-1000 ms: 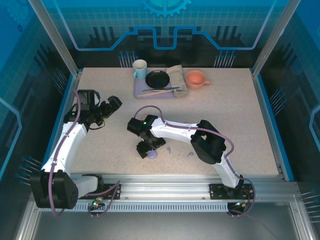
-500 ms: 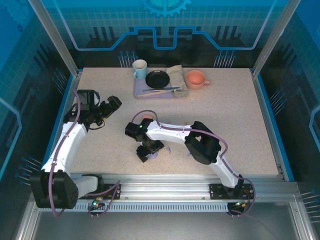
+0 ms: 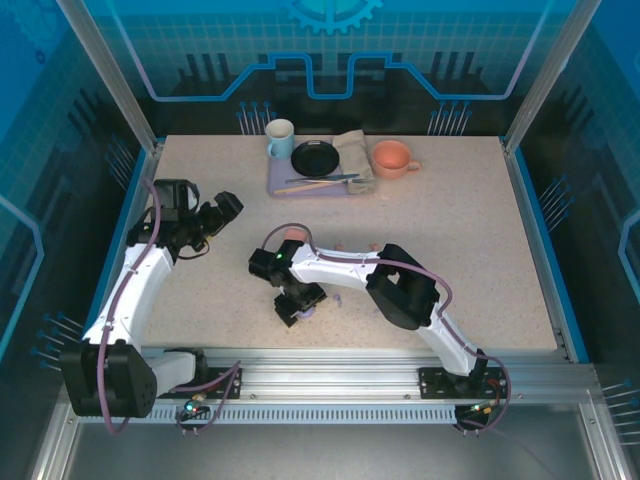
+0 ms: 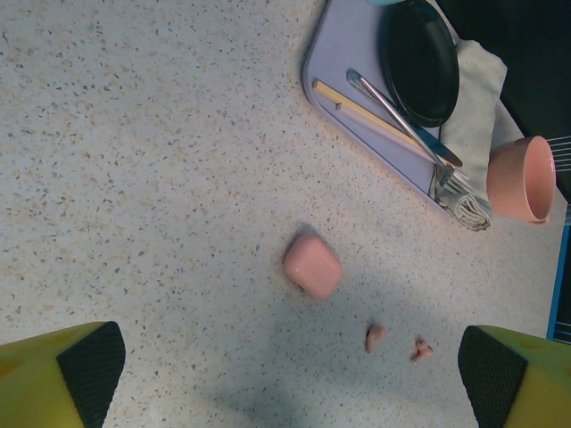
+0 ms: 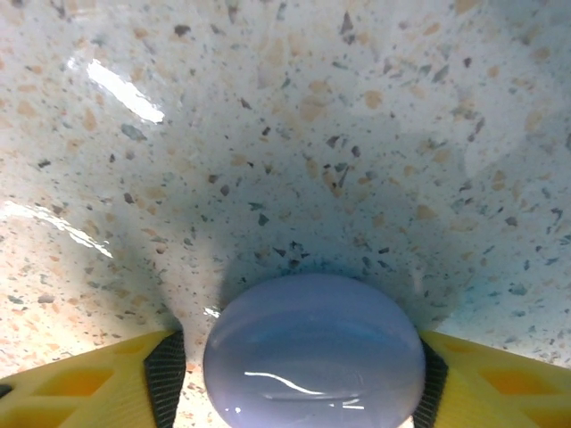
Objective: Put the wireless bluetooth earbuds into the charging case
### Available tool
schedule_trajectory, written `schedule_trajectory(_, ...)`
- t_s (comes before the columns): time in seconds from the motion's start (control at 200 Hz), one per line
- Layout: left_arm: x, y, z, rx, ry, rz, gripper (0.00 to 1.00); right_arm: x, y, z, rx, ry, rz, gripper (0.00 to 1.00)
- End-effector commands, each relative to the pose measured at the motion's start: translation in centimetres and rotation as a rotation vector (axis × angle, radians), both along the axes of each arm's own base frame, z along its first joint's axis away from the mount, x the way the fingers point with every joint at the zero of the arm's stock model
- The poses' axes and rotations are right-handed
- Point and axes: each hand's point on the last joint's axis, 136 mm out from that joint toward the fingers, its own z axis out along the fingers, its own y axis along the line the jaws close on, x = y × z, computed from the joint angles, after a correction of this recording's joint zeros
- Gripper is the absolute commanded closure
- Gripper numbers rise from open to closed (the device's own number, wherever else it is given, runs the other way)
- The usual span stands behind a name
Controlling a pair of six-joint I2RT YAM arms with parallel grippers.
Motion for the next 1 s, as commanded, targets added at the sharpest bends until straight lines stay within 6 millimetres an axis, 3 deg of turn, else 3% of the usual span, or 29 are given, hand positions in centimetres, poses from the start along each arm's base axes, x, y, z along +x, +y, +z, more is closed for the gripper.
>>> schedule_trajectory(0.0, 0.0, 0.0, 1.4, 0.0, -0.041, -0.017, 0.01, -0.2, -0.5, -1.0, -0.054, 0.002, 0.003, 0.37)
schedule_trajectory(0.205, 0.0, 0.0, 1.3, -0.004, -0.04, -0.02, 0.01, 0.5, -0.1, 0.4, -0.038, -0.034, -0.025, 0.47)
schedule_trajectory(0.47, 0.1, -0.3, 0.9, -0.015, -0.051, -0.028, 0.01, 2.8, -0.2, 4.5, 0.04, -0.13, -0.162, 0.5)
schedule_trajectory(0.72, 0.1, -1.3, -0.1, -0.079, -0.1, -0.05, 0.01, 7.7, -1.2, 9.9, 0.241, -0.199, -0.472, 0.51)
schedule_trajectory(0.995, -0.1, -3.9, 0.4, -0.273, -0.315, -0.114, 0.01, 14.2, -3.3, 15.6, 0.523, -0.221, -0.849, 0.5)
